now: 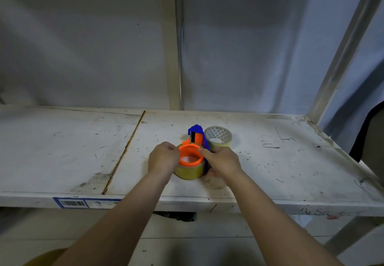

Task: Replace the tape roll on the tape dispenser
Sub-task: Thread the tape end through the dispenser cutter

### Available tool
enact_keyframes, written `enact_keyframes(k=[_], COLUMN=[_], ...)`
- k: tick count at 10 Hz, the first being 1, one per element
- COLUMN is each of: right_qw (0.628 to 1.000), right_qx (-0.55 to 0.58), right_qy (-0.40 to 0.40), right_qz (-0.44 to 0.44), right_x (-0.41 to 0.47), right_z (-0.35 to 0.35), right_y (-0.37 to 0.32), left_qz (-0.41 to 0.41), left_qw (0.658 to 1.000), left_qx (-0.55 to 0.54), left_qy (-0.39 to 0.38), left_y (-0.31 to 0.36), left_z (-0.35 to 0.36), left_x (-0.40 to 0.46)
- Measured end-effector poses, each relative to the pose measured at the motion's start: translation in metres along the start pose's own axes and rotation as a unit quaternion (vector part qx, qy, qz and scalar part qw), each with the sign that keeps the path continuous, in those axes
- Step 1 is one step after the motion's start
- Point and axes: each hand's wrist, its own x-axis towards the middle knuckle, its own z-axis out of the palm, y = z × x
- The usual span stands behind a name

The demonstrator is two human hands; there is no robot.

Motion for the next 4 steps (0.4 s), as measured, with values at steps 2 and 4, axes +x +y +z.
enact_keyframes(k=[2, 4], right_qw=[0.999, 0.999], right_qx=[-0.039, -0.047], right_qy=[0.006, 0.013], right_qz=[-0.012, -0.008], right_x=[-0.007, -0.017], right_z=[-0.002, -0.017], right_y=[0.0, -0.009], left_qz=[-0.007, 0.008], left_qw=[1.0, 0.999], left_qx=[0.022, 0.045], left_qy=[-0.003, -0.024], left_y=[0.003, 0.011], left_z=[0.001, -0.009], left_x=[-0.002, -0.007])
